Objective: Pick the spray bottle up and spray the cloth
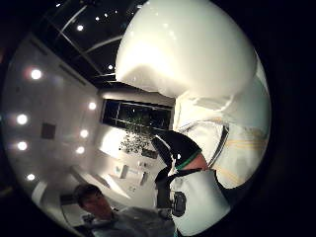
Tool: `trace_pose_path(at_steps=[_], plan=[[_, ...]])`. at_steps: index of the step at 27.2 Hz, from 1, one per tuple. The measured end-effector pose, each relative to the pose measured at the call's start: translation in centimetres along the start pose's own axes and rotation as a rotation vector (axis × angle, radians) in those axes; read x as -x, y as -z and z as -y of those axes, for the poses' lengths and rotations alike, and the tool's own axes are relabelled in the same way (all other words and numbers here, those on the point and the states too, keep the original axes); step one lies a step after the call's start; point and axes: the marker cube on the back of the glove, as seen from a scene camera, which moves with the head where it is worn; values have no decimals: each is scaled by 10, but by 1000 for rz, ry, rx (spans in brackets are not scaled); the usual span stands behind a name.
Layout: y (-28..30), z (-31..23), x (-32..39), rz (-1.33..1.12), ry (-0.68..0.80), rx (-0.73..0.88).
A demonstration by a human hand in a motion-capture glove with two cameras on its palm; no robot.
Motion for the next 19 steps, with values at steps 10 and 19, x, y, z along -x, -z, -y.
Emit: trace_pose_path(at_steps=[10, 19], plan=[[-1, 7, -4, 52, -57, 78], [-3, 25, -8, 46, -48, 165]])
